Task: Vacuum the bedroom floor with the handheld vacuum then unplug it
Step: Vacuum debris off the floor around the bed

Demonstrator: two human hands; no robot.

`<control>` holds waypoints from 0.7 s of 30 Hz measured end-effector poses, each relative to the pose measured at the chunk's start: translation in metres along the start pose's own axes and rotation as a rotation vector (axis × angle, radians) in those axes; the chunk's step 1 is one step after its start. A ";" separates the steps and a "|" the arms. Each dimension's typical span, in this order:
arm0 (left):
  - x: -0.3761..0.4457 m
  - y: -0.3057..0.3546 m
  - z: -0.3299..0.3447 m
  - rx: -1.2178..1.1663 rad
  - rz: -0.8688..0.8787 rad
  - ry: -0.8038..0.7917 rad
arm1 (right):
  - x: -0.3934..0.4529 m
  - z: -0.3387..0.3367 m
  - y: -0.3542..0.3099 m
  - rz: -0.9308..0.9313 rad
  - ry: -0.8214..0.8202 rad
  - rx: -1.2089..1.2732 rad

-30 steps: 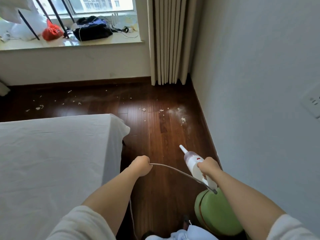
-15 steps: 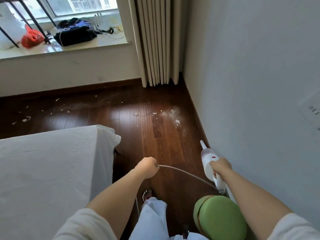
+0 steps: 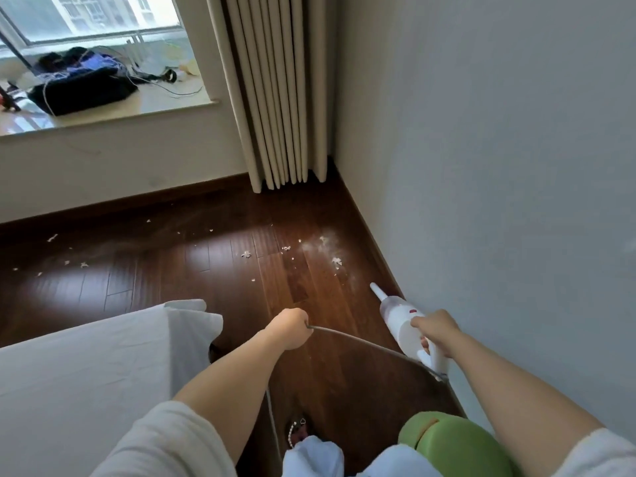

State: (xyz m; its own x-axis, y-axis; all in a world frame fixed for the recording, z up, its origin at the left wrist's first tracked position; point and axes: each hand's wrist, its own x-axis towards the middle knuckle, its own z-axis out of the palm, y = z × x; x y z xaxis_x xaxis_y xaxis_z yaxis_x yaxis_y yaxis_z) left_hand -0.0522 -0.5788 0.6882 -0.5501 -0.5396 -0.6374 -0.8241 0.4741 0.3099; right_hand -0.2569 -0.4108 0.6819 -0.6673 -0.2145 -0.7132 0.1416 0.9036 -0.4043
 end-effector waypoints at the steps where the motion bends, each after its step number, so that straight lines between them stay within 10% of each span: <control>1: 0.005 0.000 -0.002 0.011 0.006 -0.006 | -0.001 0.000 -0.005 -0.011 -0.012 -0.005; 21: 0.035 0.067 -0.015 -0.003 -0.027 0.013 | 0.036 -0.048 -0.035 -0.057 -0.031 -0.091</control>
State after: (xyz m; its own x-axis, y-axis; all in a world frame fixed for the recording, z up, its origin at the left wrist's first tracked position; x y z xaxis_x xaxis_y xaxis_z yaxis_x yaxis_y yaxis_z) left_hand -0.1290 -0.5763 0.6978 -0.5290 -0.5611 -0.6366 -0.8393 0.4570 0.2946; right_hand -0.3212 -0.4324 0.6975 -0.6490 -0.2769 -0.7086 0.0362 0.9191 -0.3924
